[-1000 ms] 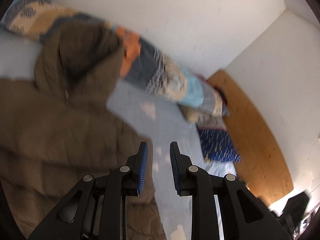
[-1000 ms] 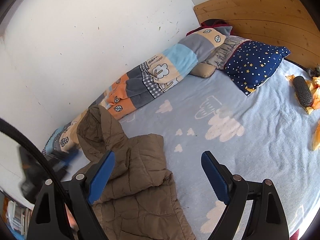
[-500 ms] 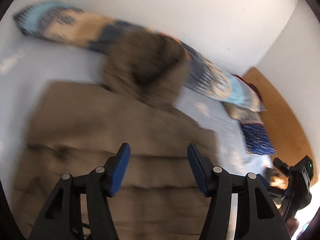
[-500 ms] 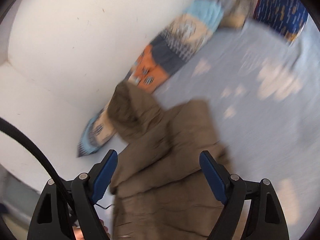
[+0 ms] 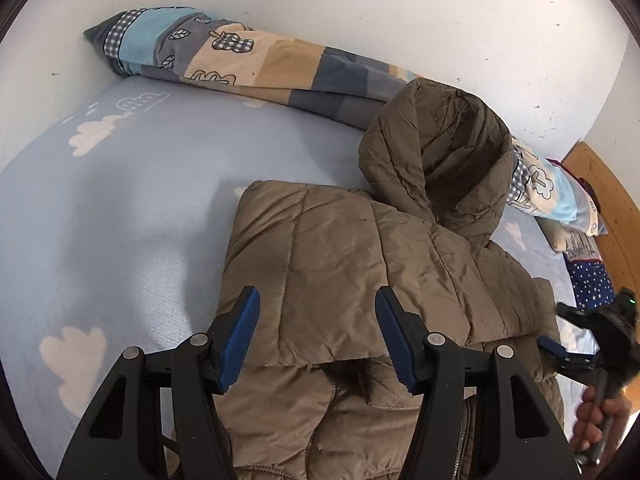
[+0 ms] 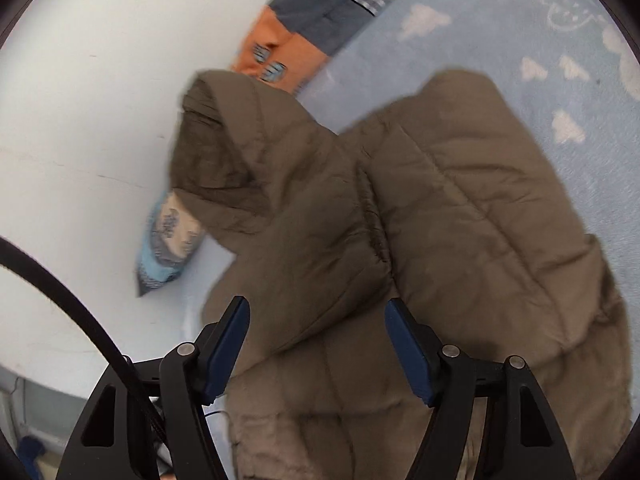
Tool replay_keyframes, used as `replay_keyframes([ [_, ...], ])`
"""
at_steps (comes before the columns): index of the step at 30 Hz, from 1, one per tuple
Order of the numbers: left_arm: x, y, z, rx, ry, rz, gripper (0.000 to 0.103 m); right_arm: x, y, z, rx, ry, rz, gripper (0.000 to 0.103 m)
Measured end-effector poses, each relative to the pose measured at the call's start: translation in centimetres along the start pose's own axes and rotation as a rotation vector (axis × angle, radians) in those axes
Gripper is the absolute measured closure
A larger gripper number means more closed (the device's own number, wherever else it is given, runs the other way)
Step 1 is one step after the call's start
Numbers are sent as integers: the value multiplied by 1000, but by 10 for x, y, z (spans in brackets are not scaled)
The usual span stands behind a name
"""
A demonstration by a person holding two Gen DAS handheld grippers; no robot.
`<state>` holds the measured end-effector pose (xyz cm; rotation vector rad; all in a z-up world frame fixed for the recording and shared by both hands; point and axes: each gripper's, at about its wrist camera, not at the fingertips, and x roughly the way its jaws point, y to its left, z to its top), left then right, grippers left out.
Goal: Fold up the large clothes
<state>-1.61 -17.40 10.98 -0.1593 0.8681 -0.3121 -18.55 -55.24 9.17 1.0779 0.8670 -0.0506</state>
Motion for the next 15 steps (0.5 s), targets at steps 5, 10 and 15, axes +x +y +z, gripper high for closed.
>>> replay_keyframes([
  [5,3,3,1,2,10,6,44,26,-10,13,7,-31,-36,37],
  [10,2,6,4,-28,4,12,44,23,-6,16,-33,-57,-20,79],
  [15,-2,5,5,-63,-6,-6,44,-21,25,10,-133,-133,-15,82],
])
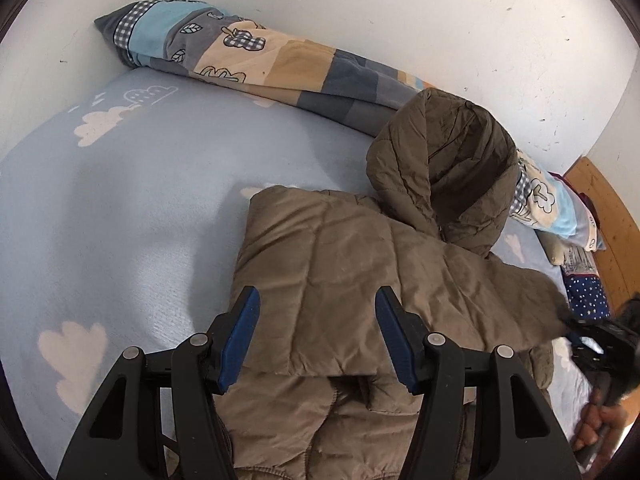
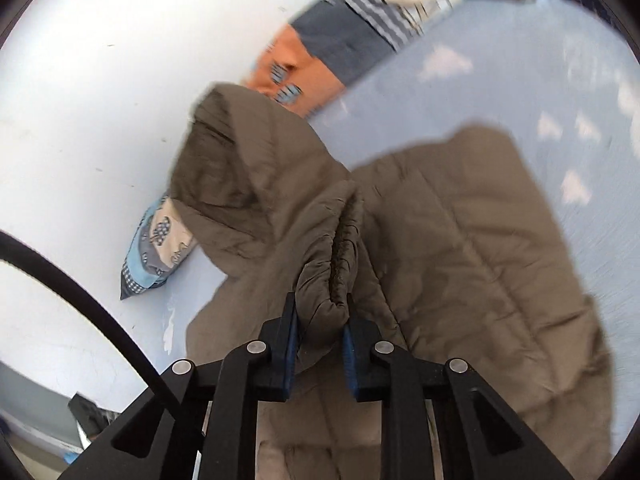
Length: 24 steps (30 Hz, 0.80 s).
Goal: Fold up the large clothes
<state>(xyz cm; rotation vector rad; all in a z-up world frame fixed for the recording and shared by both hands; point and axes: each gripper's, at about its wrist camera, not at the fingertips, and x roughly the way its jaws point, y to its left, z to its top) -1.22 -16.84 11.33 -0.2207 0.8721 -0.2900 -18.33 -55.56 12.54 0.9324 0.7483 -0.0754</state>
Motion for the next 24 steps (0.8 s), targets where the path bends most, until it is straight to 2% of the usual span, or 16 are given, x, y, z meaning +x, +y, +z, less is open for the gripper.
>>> replay_keyframes([
  [4,-1,-5,-1,0,-6,-3,44,-46,9,-1,-60,-51,-12,82],
  [6,2,-10,-3,8,3,-5,44,-55,4,-3,-81,-56,-59,82],
  [10,22,-27,-13,94,56,32,43,-27,-40,-9,-15,43,-204,82],
  [13,42,-33,-23,174,110,102,39,-4,-67,-17,42,122,-232,80],
  [14,49,-33,-27,197,127,133,38,-4,-67,-17,46,126,-231,79],
  [17,46,-33,-25,202,118,152,37,-14,-56,-10,33,156,-282,61],
  [18,41,-33,-22,196,100,152,37,-24,-53,-10,46,143,-299,55],
  [20,27,-36,-16,191,47,122,37,-47,-41,-11,38,65,-361,53],
  [22,16,-45,-11,209,-8,107,37,-73,-19,-14,-46,-62,-443,43],
  [23,14,-50,-11,225,-26,99,36,-76,-10,-15,-78,-95,-443,38],
  [24,16,-55,-12,245,-31,94,35,-77,0,-17,-134,-121,-404,38],
])
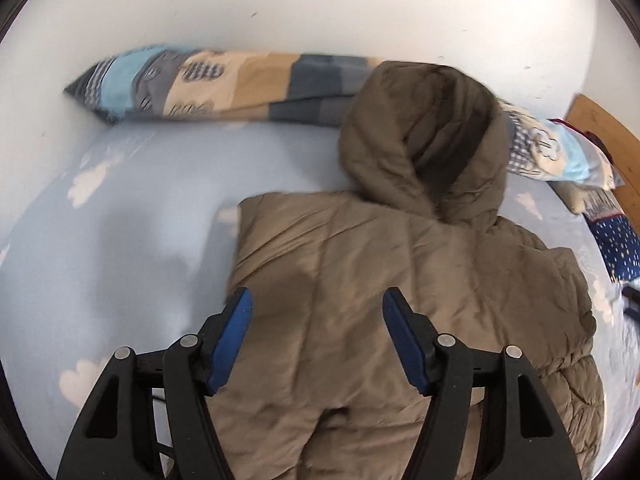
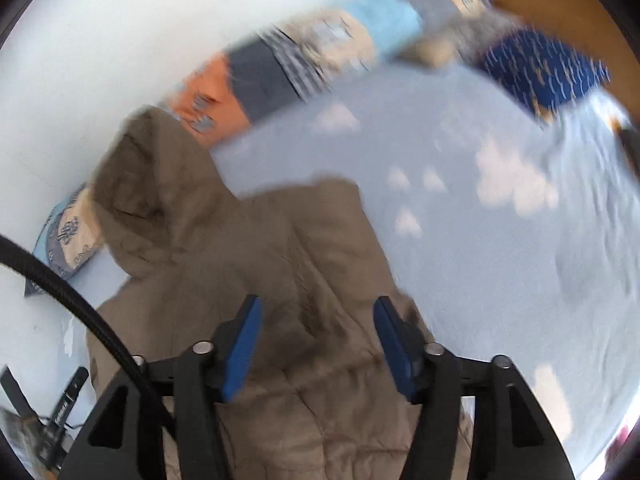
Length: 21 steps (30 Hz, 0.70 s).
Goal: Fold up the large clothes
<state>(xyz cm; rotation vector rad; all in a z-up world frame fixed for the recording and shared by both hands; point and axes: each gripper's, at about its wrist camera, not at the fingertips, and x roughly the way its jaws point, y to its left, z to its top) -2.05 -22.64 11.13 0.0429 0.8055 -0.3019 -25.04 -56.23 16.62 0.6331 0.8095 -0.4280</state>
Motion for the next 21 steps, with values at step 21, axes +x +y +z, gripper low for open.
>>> replay_keyframes([
  [21,24,5,8,34,47,8,26,65,76,-16,-438,26,-46,70],
])
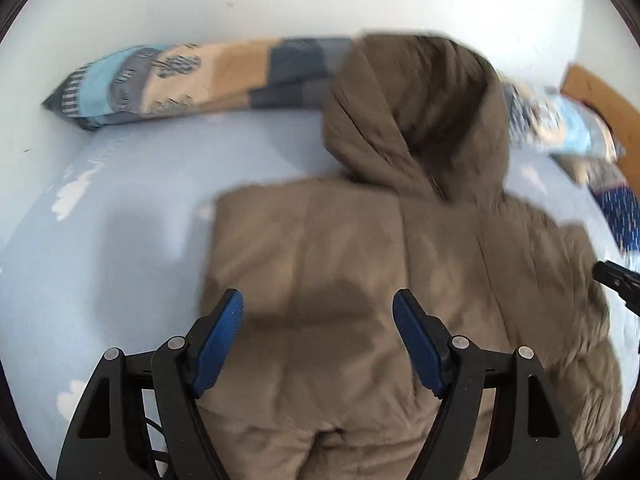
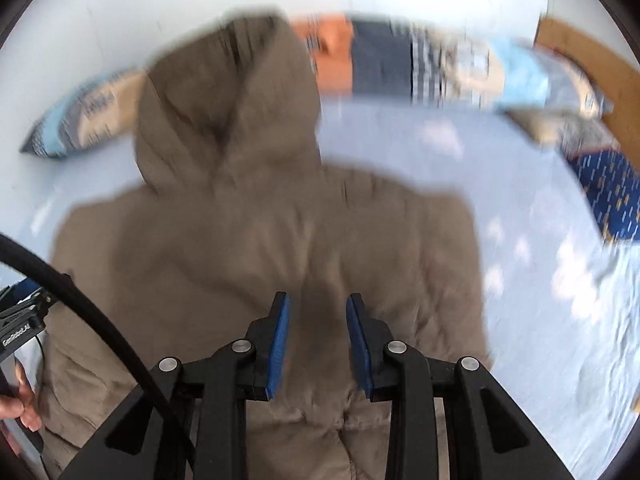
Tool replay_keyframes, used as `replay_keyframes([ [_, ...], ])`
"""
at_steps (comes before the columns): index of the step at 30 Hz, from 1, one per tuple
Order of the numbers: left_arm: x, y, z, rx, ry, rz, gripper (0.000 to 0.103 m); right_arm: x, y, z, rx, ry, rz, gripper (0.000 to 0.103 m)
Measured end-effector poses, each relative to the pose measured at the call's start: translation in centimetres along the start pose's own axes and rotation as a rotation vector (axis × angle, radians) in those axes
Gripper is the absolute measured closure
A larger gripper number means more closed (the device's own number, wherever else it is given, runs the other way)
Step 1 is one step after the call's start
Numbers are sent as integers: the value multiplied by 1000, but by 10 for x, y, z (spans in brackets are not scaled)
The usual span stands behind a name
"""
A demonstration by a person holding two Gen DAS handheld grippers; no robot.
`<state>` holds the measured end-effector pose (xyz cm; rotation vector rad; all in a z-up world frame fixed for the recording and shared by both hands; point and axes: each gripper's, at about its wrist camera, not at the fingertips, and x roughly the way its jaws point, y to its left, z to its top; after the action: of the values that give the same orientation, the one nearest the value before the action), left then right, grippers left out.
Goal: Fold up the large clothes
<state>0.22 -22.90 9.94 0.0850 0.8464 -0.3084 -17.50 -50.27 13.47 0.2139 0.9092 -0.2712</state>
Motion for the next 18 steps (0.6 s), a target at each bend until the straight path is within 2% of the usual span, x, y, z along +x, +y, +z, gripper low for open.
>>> replay_keyframes([
  [2,5,14,1,-41,21,7,26,0,-1,9,19,-31,-4,68],
  [4,19,28,-5,-70,79,25,26,19,-10,5,45,24,-4,68],
  [6,35,34,-14,-69,143,48,26,45,-10,-3,60,133,12,68],
  [7,37,36,-16,-78,142,35,26,57,-9,-8,57,171,26,68],
  [9,30,40,-11,-102,135,27,26,55,-7,-7,50,149,12,67],
  [11,11,44,-4,-118,95,-6,26,41,-4,-2,57,129,40,65],
  [13,-16,49,5,-136,25,-26,26,16,-4,6,78,55,95,65],
  [16,-69,59,12,-153,-79,-68,26,-22,-1,11,63,-32,126,65],
  [18,-105,63,10,-124,-129,-74,26,-47,-1,11,73,-78,165,64],
])
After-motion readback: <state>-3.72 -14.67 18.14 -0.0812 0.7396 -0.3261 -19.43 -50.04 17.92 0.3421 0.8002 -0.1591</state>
